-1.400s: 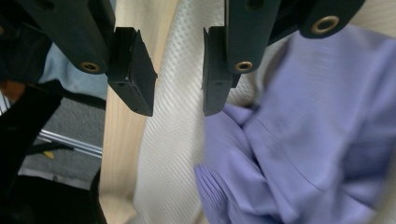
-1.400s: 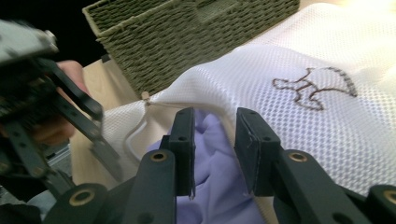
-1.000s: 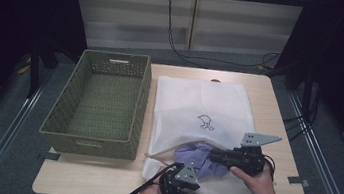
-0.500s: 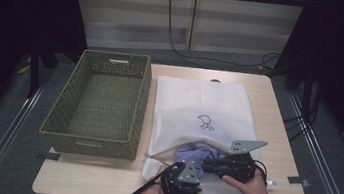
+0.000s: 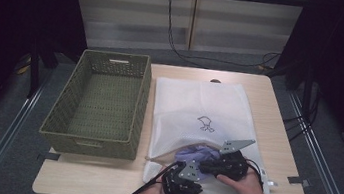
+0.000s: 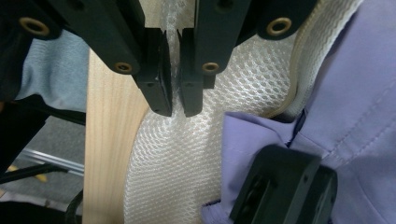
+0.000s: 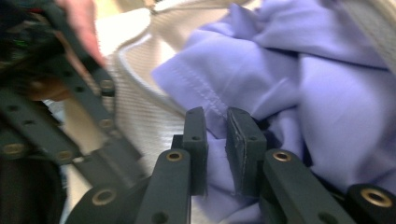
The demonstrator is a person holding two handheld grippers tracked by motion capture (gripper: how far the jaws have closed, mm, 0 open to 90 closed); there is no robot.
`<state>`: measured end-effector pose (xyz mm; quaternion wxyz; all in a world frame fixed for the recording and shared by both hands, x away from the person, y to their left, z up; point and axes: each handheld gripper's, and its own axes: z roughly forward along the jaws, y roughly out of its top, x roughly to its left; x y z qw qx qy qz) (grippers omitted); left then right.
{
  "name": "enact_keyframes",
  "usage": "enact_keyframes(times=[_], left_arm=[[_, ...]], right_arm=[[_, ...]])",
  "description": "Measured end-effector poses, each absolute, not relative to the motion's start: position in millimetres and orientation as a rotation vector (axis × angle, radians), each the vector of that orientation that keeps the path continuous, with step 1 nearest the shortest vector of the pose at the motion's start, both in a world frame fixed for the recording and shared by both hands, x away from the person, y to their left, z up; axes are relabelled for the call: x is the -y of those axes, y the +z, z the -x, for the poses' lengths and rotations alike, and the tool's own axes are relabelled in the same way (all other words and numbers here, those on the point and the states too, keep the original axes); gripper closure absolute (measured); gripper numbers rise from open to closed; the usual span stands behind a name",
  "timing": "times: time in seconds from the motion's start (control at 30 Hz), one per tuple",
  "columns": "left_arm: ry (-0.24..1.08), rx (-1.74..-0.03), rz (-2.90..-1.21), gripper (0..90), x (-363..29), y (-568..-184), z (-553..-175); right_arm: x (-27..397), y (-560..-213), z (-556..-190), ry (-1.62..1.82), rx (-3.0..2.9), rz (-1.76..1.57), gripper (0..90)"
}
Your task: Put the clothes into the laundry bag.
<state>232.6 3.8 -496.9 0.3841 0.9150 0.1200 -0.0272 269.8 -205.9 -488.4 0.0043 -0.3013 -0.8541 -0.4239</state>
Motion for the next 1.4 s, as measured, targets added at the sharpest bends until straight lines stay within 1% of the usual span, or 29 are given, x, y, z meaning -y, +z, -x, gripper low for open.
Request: enact_keyframes(times=[0.1,0.43,0.47,0.5,0.57,0.63,0.7,0.77,0.83,0.9,0.93,1.4], left_arm=[[-0.053,-0.299,-2.34,84.5,-3.3,-496.6,-231.3],[-0.058,-0.295,-2.329,84.4,-3.0,-497.1,-230.3],[-0.044,-0.267,-2.354,84.4,-3.7,-495.9,-231.0],[-0.045,-0.267,-2.314,84.2,-2.5,-498.4,-229.7],[-0.041,-0.258,-2.361,84.0,-4.0,-495.8,-231.6],[-0.042,-0.259,-2.359,84.1,-4.2,-496.1,-231.6],[-0.063,-0.291,-2.321,84.1,-3.3,-498.0,-230.4],[-0.046,-0.249,-2.347,84.1,-4.3,-497.2,-233.1],[-0.067,-0.289,-2.313,84.1,-2.7,-498.4,-231.0],[-0.065,-0.274,-2.341,84.2,-3.4,-496.8,-232.0],[-0.069,-0.28,-2.32,84.1,-2.8,-498.1,-231.5],[-0.055,-0.262,-2.351,84.2,-2.8,-496.1,-231.7]], right_arm=[[202.3,-492.2,-272.8,-1.285,2.7,0.952,78.1],[201.1,-497.3,-285.6,-1.252,2.752,1.029,76.9],[200.4,-498.1,-287.7,-1.25,2.751,1.035,77.0],[200.0,-498.3,-289.9,-1.245,2.756,1.032,77.1],[198.8,-498.0,-293.5,-1.249,2.766,1.058,76.9],[198.3,-498.4,-296.9,-1.257,2.772,1.077,76.8],[197.9,-498.9,-299.4,-1.259,2.768,1.09,76.8],[197.4,-498.9,-301.1,-1.26,2.764,1.106,76.5],[197.1,-499.8,-303.5,-1.274,2.762,1.113,76.0],[197.2,-500.1,-305.9,-1.278,2.759,1.126,75.6],[196.9,-500.2,-306.9,-1.279,2.756,1.137,75.4],[189.9,-501.5,-325.6,-1.304,2.74,1.213,73.0]])
